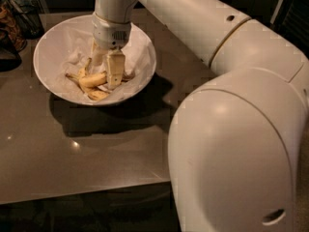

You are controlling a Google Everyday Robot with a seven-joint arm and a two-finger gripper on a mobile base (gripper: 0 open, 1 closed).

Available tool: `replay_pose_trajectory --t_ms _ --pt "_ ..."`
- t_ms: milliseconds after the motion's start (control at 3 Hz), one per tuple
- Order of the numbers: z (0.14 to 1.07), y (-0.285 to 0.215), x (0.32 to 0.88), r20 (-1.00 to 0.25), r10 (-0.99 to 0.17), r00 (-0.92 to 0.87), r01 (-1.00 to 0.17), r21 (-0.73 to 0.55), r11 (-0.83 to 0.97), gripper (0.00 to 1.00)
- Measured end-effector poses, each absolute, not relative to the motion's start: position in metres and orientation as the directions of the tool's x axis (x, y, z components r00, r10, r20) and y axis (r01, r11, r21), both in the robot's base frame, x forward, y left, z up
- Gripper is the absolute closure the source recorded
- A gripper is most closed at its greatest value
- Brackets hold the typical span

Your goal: Pick banana from white bowl

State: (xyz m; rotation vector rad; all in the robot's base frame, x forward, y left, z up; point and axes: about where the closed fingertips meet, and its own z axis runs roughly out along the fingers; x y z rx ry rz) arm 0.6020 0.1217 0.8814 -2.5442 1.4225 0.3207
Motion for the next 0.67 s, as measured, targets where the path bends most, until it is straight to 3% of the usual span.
replay_pose_trajectory --t_ms 333,667 --pt "0.8748 0.1206 0.6040 -0.292 -0.809 0.511 -0.854 -0.063 -0.517 0.35" --pt "0.8680 0.1210 0.6052 -0.291 -0.804 0.519 -0.848 -0.054 -0.527 0.54"
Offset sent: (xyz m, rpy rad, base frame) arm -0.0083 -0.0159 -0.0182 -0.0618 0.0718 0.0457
